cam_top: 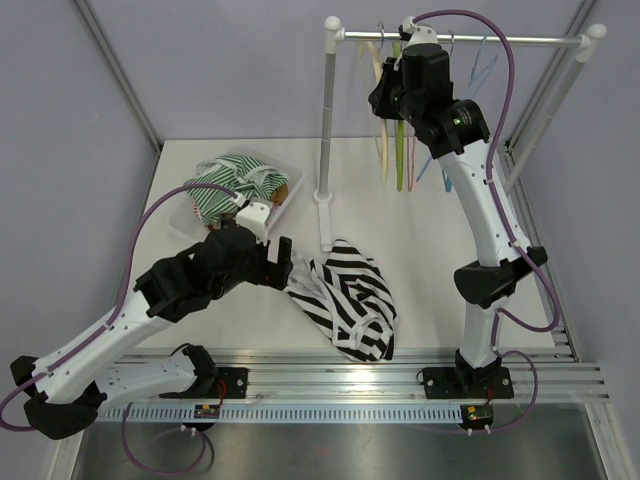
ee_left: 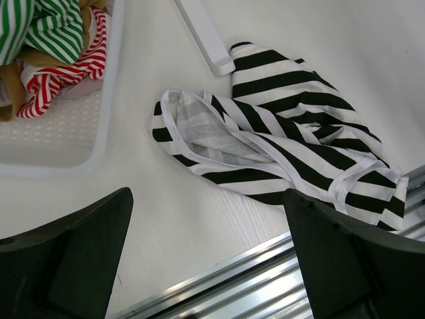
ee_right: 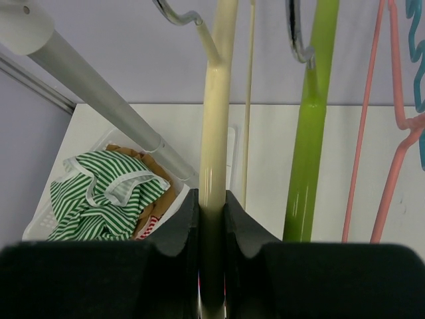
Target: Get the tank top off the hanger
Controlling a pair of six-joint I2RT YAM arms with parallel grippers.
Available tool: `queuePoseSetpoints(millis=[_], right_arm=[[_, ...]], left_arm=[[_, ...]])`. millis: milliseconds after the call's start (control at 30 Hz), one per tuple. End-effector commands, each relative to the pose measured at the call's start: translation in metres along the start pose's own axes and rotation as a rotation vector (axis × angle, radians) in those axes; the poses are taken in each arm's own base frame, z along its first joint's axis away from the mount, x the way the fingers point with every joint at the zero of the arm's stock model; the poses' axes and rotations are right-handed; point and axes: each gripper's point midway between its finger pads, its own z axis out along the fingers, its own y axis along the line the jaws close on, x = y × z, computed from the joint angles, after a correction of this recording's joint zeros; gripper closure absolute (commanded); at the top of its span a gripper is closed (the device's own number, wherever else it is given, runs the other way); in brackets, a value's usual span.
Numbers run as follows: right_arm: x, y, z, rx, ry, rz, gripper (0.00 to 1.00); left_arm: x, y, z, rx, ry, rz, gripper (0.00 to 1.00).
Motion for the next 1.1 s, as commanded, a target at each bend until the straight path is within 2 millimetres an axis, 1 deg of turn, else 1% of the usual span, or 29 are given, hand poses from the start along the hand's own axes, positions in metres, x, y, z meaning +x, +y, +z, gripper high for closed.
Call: queuePoseSetpoints(millis=[0,33,67,133,167,200,233,267,333,367,433,467,533,567,600,633,667,700,733,767,800,833,867,900,933,967,1000,1033,1067], right_arm=[[-0.042,0.009,-0.026,-0.034,-0.131,0.012,0.87],[-0.040,0.010,-0.026,-0.041,-0.128,0.013,0.82],[-0.045,0.011,-0.033,-0.049,-0.141,0.014,0.79],[-0.045,0.013,-0.038,-0.064,-0.137,0.015,0.73],[-0.051,0.014,-0.047,-0.075,-0.150,0.017,0.59],[-0.053,0.016,-0.052,-0.086,-0.154,0.017,0.50],[-0.052,0.017,-0.055,-0.098,-0.150,0.013,0.40],[-0.058,0.018,-0.065,-0.106,-0.168,0.017,0.38],[-0.062,0.016,-0.074,-0.108,-0.177,0.011,0.37],[-0.066,0.017,-0.083,-0.117,-0.190,0.009,0.37],[-0.066,0.020,-0.093,-0.141,-0.183,0.005,0.30],[-0.072,0.021,-0.108,-0.157,-0.201,0.007,0.28],[-0.068,0.023,-0.118,-0.185,-0.192,-0.009,0.10],[-0.074,0.021,-0.136,-0.194,-0.213,-0.011,0.01],[-0.067,0.018,-0.138,-0.188,-0.196,-0.021,0.00],[-0.064,0.016,-0.145,-0.187,-0.190,-0.037,0.00],[-0.068,0.013,-0.166,-0.198,-0.212,-0.042,0.00],[-0.053,0.009,-0.166,-0.189,-0.176,-0.055,0.01],[-0.056,0.007,-0.192,-0.213,-0.202,-0.062,0.00],[-0.050,0.004,-0.200,-0.218,-0.196,-0.064,0.01],[-0.028,0.000,-0.195,-0.215,-0.144,-0.072,0.00],[-0.024,0.000,-0.204,-0.237,-0.150,-0.075,0.00],[-0.025,-0.005,-0.230,-0.249,-0.187,-0.069,0.01],[-0.005,-0.011,-0.227,-0.238,-0.150,-0.070,0.00],[0.001,-0.005,-0.237,-0.296,-0.154,-0.070,0.01],[0.001,-0.006,-0.261,-0.327,-0.191,-0.069,0.00],[0.018,-0.009,-0.259,-0.335,-0.160,-0.073,0.01],[0.024,-0.008,-0.267,-0.361,-0.158,-0.071,0.00],[0.027,-0.010,-0.285,-0.380,-0.184,-0.070,0.00]], left_arm=[[-0.008,-0.022,0.003,0.094,-0.045,-0.037,0.01],[-0.007,-0.027,0.006,0.116,-0.051,-0.039,0.01],[-0.007,-0.031,0.008,0.127,-0.050,-0.039,0.01],[-0.008,-0.039,0.011,0.159,-0.060,-0.045,0.01],[-0.008,-0.042,0.012,0.169,-0.061,-0.046,0.01],[-0.005,-0.045,0.015,0.179,-0.058,-0.044,0.01],[-0.009,-0.053,0.015,0.210,-0.075,-0.048,0.01],[-0.006,-0.056,0.020,0.215,-0.066,-0.043,0.01],[-0.007,-0.065,0.024,0.235,-0.067,-0.042,0.01],[-0.005,-0.068,0.028,0.236,-0.058,-0.037,0.01],[-0.005,-0.078,0.032,0.262,-0.066,-0.027,0.01],[-0.002,-0.083,0.038,0.270,-0.056,-0.007,0.01],[-0.002,-0.096,0.043,0.301,-0.078,0.021,0.01],[0.000,-0.101,0.046,0.309,-0.078,0.035,0.01],[0.004,-0.107,0.051,0.314,-0.069,0.055,0.01],[0.003,-0.114,0.055,0.327,-0.078,0.064,0.01],[0.006,-0.118,0.058,0.334,-0.071,0.087,0.01],[0.009,-0.125,0.059,0.349,-0.064,0.107,0.01],[0.015,-0.132,0.068,0.345,-0.038,0.134,0.01],[0.019,-0.136,0.072,0.344,-0.022,0.149,0.01],[0.025,-0.143,0.076,0.345,-0.003,0.170,0.01],[0.034,-0.147,0.086,0.333,0.027,0.190,0.01],[0.037,-0.153,0.090,0.334,0.041,0.202,0.01],[0.041,-0.158,0.093,0.336,0.048,0.212,0.01],[0.053,-0.160,0.104,0.323,0.086,0.228,0.01],[0.058,-0.162,0.109,0.319,0.097,0.232,0.01],[0.061,-0.166,0.113,0.326,0.099,0.233,0.01],[0.069,-0.167,0.119,0.321,0.116,0.236,0.01],[0.079,-0.167,0.128,0.307,0.142,0.245,0.01]])
